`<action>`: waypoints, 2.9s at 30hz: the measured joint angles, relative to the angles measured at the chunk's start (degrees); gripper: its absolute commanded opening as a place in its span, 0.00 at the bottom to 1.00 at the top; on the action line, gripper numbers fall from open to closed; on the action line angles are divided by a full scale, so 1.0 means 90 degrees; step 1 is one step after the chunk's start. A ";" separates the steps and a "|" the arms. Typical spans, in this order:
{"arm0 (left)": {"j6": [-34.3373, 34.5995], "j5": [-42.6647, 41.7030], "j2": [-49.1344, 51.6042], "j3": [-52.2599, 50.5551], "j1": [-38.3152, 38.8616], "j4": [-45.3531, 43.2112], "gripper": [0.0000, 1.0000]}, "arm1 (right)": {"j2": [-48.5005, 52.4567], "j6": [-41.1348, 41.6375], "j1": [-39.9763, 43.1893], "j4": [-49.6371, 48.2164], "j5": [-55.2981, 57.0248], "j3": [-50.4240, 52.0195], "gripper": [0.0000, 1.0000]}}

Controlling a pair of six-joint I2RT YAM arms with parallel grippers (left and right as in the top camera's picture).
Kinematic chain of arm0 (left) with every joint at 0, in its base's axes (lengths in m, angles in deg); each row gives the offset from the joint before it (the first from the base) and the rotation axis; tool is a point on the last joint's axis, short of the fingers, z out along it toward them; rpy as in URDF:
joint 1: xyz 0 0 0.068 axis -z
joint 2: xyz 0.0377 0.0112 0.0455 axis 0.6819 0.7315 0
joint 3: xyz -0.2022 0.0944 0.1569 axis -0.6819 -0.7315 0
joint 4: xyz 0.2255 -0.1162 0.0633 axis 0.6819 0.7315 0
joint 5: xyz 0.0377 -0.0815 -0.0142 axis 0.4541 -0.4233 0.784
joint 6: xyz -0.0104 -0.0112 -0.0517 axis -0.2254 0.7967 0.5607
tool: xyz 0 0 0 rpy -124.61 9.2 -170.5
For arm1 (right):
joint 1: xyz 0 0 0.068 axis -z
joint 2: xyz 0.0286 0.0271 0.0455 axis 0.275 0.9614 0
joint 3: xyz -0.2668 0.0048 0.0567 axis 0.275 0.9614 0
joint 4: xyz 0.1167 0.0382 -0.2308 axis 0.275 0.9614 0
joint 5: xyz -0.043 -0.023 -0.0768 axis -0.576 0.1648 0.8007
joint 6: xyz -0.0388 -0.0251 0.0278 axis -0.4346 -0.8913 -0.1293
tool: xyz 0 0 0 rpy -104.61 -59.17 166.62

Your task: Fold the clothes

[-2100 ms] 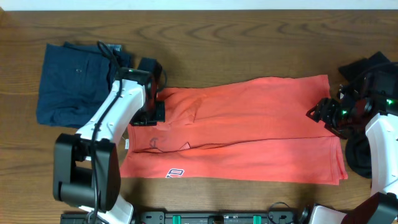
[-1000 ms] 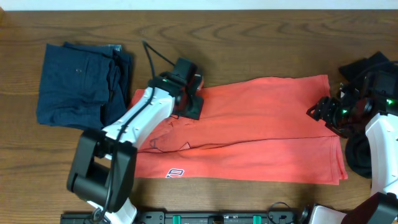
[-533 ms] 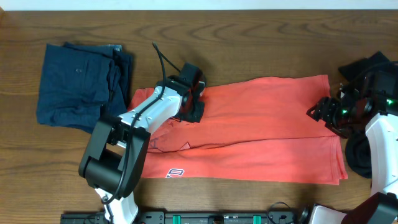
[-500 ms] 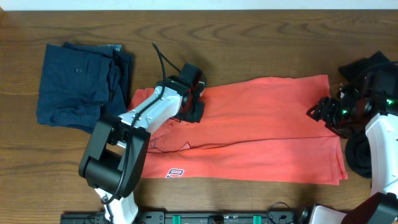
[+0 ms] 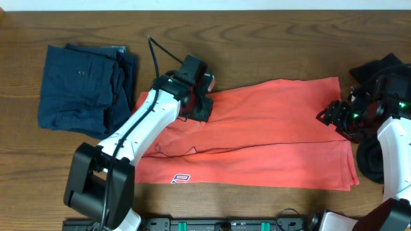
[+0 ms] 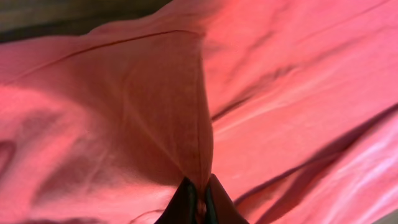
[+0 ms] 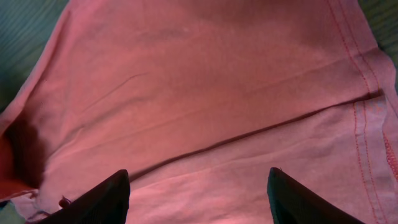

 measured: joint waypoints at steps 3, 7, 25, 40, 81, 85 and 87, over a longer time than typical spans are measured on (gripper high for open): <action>-0.0036 0.0000 0.0056 -0.0005 0.0209 0.0058 0.29 | 0.0000 0.0000 0.0000 0.0000 0.0000 0.0000 0.69; -0.0029 0.0034 0.0114 -0.0015 0.0551 0.0253 0.52 | 0.0000 0.0000 0.0000 0.0002 -0.0002 0.0000 0.70; -0.0027 0.1129 0.0109 0.0027 -0.1525 0.0736 0.53 | 0.0000 -0.0024 0.0000 -0.0114 -0.0002 0.0000 0.72; -0.0265 0.0729 0.0947 0.0022 -0.2263 0.0002 0.50 | 0.0000 -0.0039 0.0000 -0.0410 0.0000 0.0000 0.74; -0.0425 0.1370 0.1304 0.0476 -0.2278 -0.0605 0.06 | 0.0000 -0.0039 0.0000 -0.0520 0.0119 0.0000 0.75; -0.0398 0.1370 0.1304 0.0614 -0.2365 -0.0848 0.06 | 0.0000 -0.0039 0.0000 -0.0563 0.0119 0.0000 0.75; -0.0398 0.1370 0.1304 0.0624 -0.2402 -0.0901 0.06 | 0.0000 -0.0039 0.0000 -0.0576 0.0119 0.0000 0.75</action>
